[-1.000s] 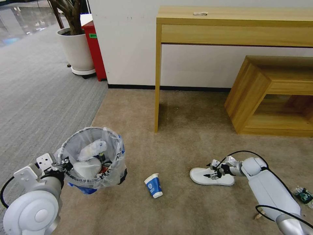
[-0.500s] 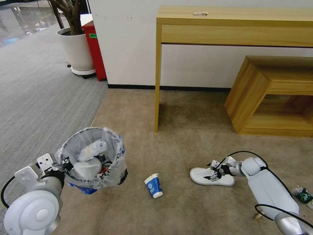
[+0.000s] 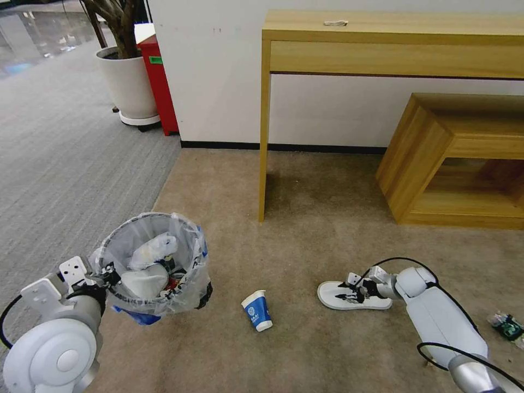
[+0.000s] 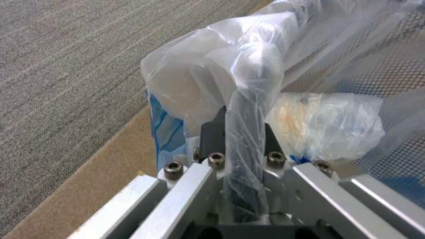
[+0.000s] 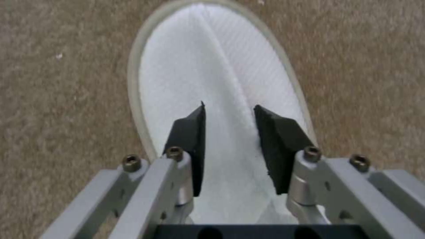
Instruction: Pick up the trash bin and place the garbage on the floor into it.
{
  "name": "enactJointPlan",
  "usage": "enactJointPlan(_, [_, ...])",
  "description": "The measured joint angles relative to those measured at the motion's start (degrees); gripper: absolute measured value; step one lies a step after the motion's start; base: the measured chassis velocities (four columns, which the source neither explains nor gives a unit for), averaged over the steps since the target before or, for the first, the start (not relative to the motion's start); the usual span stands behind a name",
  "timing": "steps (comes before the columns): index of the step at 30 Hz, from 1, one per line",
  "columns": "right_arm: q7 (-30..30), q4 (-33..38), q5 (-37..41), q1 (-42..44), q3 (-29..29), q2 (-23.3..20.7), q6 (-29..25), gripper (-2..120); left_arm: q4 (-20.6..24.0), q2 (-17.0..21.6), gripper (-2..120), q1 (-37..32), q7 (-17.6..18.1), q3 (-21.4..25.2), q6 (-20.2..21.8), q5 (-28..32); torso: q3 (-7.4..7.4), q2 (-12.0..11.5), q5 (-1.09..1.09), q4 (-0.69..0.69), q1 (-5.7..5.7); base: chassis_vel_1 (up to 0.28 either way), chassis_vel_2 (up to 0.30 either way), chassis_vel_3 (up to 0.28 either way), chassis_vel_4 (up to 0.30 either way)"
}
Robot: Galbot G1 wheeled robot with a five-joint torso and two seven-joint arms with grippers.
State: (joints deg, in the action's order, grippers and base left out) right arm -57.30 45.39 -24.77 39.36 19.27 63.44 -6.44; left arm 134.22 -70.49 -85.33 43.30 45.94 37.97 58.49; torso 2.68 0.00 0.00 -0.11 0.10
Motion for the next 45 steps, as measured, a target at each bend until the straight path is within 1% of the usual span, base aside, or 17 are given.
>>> enactJointPlan(3, [0.0,0.0,-0.1,0.2,0.2,-0.3,0.0,27,0.0,0.0,0,0.0,0.0,0.0,0.0,0.0,0.00,0.0,0.00,0.00,0.00,0.000,0.000,0.000,0.000])
enactJointPlan(8, [0.0,0.1,-1.3,0.7,0.6,-0.8,-0.5,20,0.1,-0.1,0,0.0,0.0,-0.2,0.0,0.0,0.00,0.0,0.00,0.00,0.00,0.000,0.000,0.000,0.000])
enactJointPlan(13, [0.0,0.0,-2.6,0.9,0.9,-0.8,-0.7,17,0.2,-0.1,0,0.0,0.0,-0.3,-0.1,0.0,0.00,0.0,0.00,0.00,0.00,0.000,0.000,0.000,0.000])
enactJointPlan(15, [0.1,0.0,-3.0,0.9,1.0,-0.8,-0.8,8,0.2,-0.2,0,0.0,0.0,-0.3,-0.1,0.0,0.00,0.0,0.00,0.00,0.00,0.000,0.000,0.000,0.000])
enactJointPlan(16, [0.1,0.0,-3.0,0.9,1.0,-0.8,-0.8,8,0.2,-0.2,0,0.0,0.0,-0.3,-0.1,0.0,0.00,0.0,0.00,0.00,0.00,0.000,0.000,0.000,0.000])
enactJointPlan(17, [0.1,0.0,-3.1,0.9,1.0,-0.9,-0.8,1,0.2,-0.2,0,0.0,0.0,-0.3,-0.1,0.0,0.00,0.0,0.00,0.00,0.00,0.000,0.000,0.000,0.000])
enactJointPlan(18, [0.1,0.0,-3.2,0.9,1.0,-0.9,-0.8,0,0.2,-0.3,0,0.0,0.0,-0.3,-0.1,0.0,0.00,0.0,0.00,0.00,0.00,0.000,0.000,0.000,0.000])
enactJointPlan(28, [0.2,0.0,-3.2,0.6,1.1,-1.4,-0.8,0,0.0,-0.5,0,0.2,-0.2,-0.6,-0.3,0.0,0.00,0.0,0.00,0.00,0.00,0.000,0.000,0.000,0.000])
enactJointPlan(31, [0.2,0.6,-2.2,0.5,1.1,-1.6,-0.8,0,0.0,-0.5,0,0.3,-0.2,-0.7,-0.3,0.0,0.00,0.0,0.00,0.00,0.00,0.000,0.000,0.000,0.000])
enactJointPlan(33, [0.9,2.4,0.6,0.8,1.0,-2.3,-1.1,0,0.0,-0.4,0,0.3,-0.2,-0.8,-0.3,0.1,0.00,0.0,0.00,0.00,0.00,0.000,0.000,0.000,0.000])
enactJointPlan(35, [1.1,5.2,4.8,1.1,0.7,-3.1,-2.7,0,0.0,-0.2,0,0.4,-0.2,-0.9,-0.3,0.3,0.00,0.0,0.00,-0.01,0.00,0.000,0.000,0.000,0.000])
enactJointPlan(37, [1.1,6.4,6.1,1.3,0.7,-3.4,-3.2,0,0.0,-0.1,0,0.5,-0.2,-0.9,-0.3,0.3,0.00,0.0,0.01,-0.01,0.00,0.000,0.000,0.000,0.000])
enactJointPlan(38, [1.3,9.1,9.1,1.5,0.6,-4.3,-3.9,0,0.0,0.1,0,0.6,-0.2,-1.0,-0.3,0.4,0.00,0.0,0.00,0.01,0.00,0.000,0.000,0.000,0.000])
enactJointPlan(40, [1.3,10.3,10.4,1.7,0.5,-4.7,-4.1,0,0.0,0.2,0,0.6,-0.2,-1.0,-0.3,0.5,0.00,0.0,-0.01,0.01,0.00,0.000,0.000,0.000,0.000])
enactJointPlan(42, [1.3,15.5,17.8,2.7,0.1,-6.5,-4.5,0,0.0,0.6,0,0.7,-0.2,-1.3,-0.2,1.0,0.00,0.0,-0.01,0.00,0.00,0.000,0.000,0.000,0.000])
enactJointPlan(43, [1.3,15.5,17.8,2.7,0.1,-6.5,-4.5,0,0.0,0.6,0,0.7,-0.2,-1.3,-0.2,1.0,0.00,0.0,-0.01,0.00,0.00,0.000,0.000,0.000,0.000])
enactJointPlan(45, [0.7,20.0,24.3,3.6,0.0,-7.9,-4.5,0,0.0,1.0,0,0.6,-0.2,-1.6,-0.2,1.2,0.00,0.0,0.00,-0.01,0.00,0.000,0.000,0.000,0.000])
